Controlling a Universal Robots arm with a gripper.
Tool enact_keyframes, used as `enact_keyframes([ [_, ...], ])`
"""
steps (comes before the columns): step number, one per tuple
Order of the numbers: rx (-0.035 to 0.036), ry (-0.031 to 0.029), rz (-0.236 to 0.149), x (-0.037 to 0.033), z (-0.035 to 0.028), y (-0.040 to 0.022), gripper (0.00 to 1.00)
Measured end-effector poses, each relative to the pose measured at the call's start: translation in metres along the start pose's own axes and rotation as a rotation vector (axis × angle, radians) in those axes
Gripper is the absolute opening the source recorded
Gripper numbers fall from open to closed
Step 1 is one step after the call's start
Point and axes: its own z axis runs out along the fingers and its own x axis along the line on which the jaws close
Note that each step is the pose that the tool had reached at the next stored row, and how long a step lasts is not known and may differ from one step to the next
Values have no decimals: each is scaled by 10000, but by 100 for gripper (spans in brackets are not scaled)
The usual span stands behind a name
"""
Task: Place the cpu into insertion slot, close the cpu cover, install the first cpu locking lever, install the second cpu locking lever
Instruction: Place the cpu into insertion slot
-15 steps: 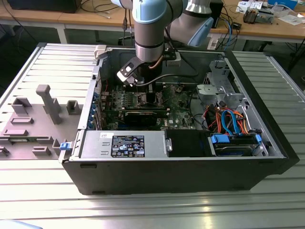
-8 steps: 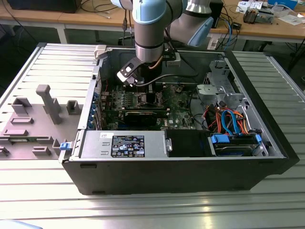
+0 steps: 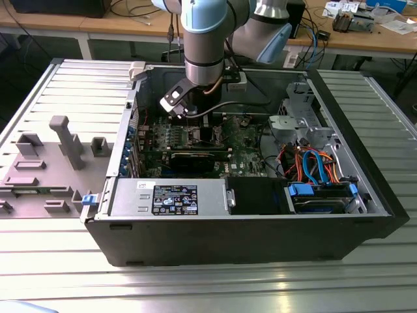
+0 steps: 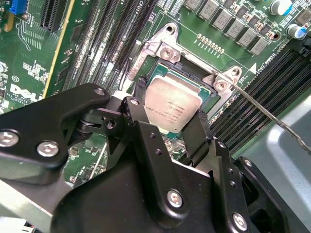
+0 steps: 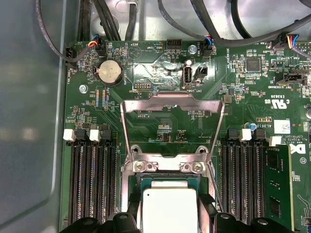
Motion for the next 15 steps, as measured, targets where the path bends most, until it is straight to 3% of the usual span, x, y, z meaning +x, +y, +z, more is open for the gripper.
enact_keyframes([
  [2,-14,25,2,4,9,2,55],
  [3,-11,18,1,3,7,2,55],
  [4,-6,7,1,2,4,1,62],
  [9,-1,1,1,0,-2,0,62],
  [15,-1,1,0,2,-85,6,62],
])
